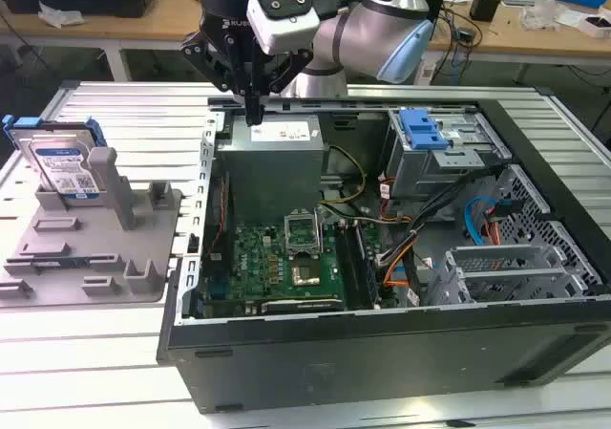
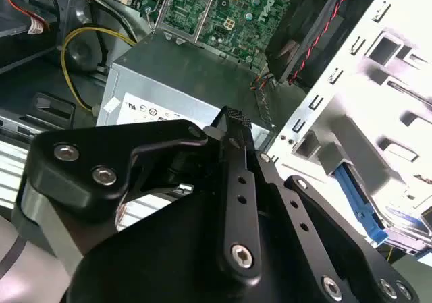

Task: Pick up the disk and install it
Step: 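Reach for the disk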

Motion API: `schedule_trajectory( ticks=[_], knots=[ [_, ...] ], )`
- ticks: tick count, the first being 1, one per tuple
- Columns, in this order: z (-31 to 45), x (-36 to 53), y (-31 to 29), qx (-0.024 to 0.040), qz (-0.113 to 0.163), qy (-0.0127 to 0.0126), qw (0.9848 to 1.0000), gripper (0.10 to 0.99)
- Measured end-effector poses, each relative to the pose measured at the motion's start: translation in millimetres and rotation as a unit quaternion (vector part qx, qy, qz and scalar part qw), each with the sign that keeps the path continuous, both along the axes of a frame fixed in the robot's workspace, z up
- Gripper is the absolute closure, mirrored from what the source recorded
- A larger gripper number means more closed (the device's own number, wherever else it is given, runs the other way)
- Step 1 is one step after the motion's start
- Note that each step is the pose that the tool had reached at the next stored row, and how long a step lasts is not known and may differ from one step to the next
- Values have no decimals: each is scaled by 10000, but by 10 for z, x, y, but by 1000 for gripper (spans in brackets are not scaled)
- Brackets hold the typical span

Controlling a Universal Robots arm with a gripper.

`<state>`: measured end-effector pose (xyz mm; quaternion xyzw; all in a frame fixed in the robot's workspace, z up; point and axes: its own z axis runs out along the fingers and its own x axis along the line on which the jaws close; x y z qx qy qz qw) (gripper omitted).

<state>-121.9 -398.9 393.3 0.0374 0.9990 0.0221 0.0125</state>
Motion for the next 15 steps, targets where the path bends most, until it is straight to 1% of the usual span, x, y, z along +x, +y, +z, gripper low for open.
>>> schedule_trajectory(
  ticks=[6,8,11,12,13,14,15],
  knots=[
    [0,0,0,2,0,0,10000,980],
    [0,-2,0,1,0,10,10000,980],
    [-3,-21,4,2,0,33,10000,980],
    [-5,-50,10,2,0,40,10000,980],
    [-7,-102,21,3,0,42,10000,980],
    [-9,-181,41,2,0,44,10000,980],
    [-11,-215,51,2,0,45,10000,980]
  ],
)
